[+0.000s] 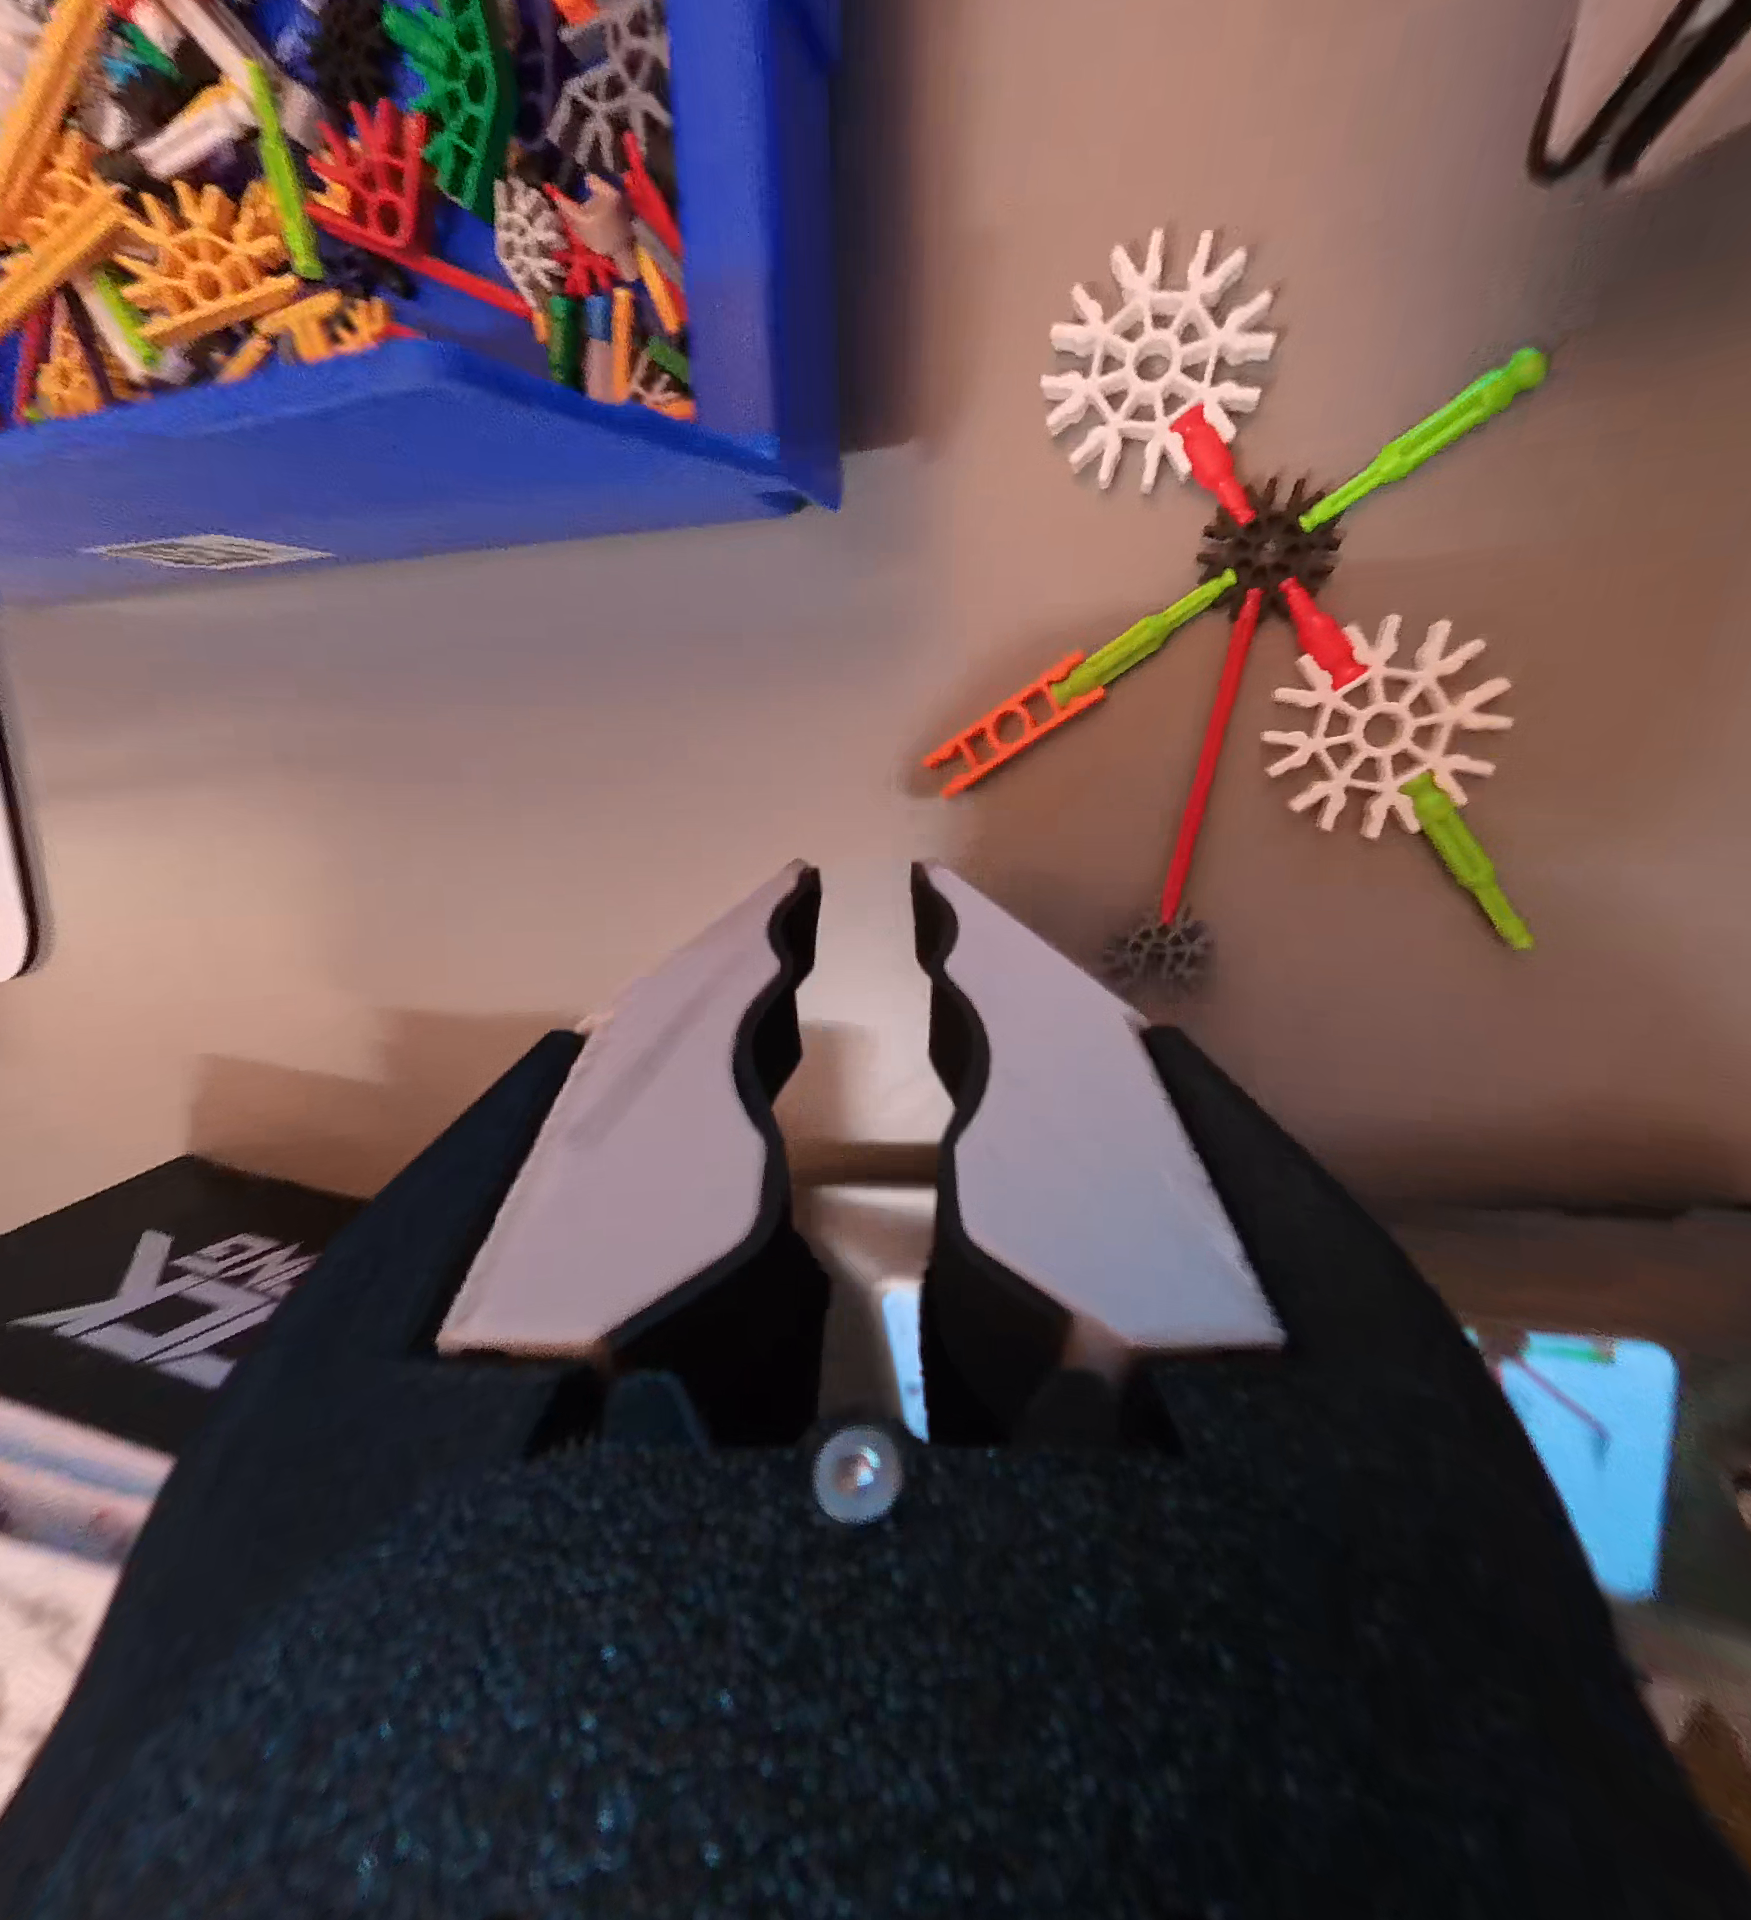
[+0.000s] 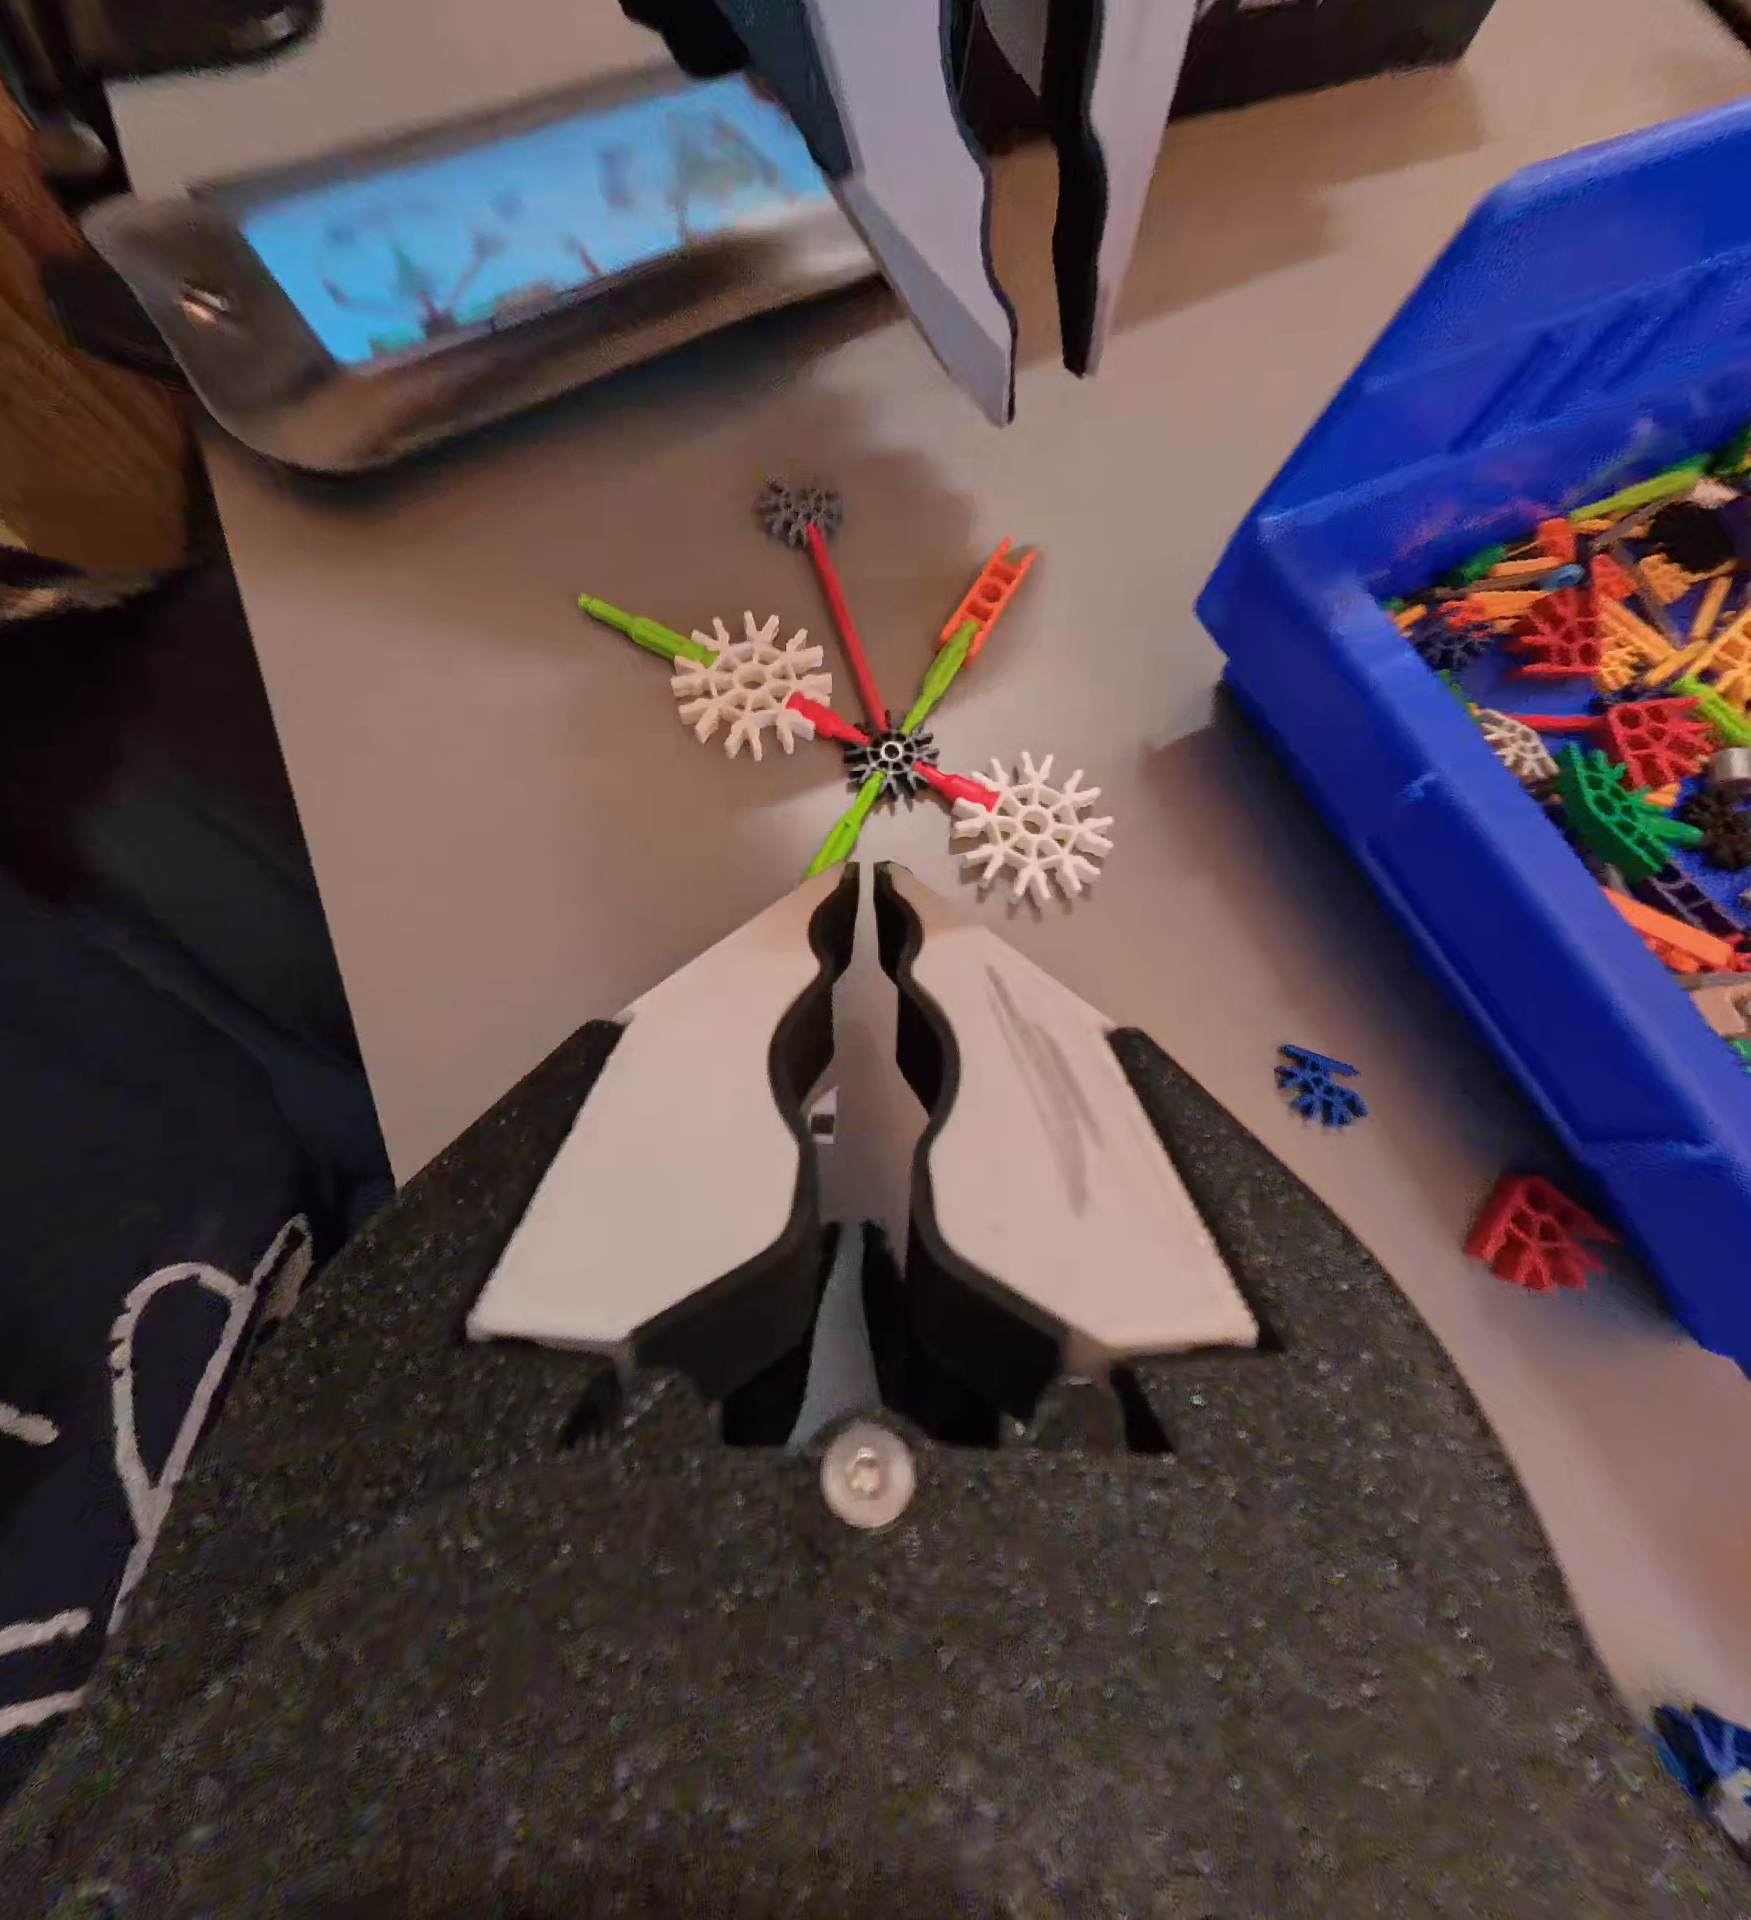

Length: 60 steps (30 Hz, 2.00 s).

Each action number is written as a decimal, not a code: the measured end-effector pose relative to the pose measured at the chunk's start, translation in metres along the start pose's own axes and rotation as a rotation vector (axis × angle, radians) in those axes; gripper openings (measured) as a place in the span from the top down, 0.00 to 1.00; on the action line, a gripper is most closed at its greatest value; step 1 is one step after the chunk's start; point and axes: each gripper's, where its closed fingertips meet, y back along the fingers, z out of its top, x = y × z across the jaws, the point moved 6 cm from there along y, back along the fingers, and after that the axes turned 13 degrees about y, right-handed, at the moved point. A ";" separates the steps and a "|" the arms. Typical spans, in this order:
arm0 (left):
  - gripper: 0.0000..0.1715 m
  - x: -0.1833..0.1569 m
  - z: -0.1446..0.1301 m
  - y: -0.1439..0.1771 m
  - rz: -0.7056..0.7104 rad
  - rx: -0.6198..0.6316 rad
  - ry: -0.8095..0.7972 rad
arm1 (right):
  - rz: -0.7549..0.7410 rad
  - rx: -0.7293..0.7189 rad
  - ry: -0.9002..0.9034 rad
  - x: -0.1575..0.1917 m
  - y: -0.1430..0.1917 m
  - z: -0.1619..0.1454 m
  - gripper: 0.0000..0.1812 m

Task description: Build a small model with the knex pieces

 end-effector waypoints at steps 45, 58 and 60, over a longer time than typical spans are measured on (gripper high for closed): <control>0.97 0.046 0.172 -0.013 -0.153 -0.127 0.101 | -0.191 -0.251 -0.152 -0.028 0.035 -0.017 0.93; 0.97 0.043 0.140 0.019 0.238 -0.077 -0.174 | -0.345 -0.227 -0.054 -0.040 0.042 0.014 0.91; 0.97 0.039 0.137 0.034 0.193 -0.196 -0.066 | -0.364 -0.247 -0.055 -0.043 0.043 0.019 0.89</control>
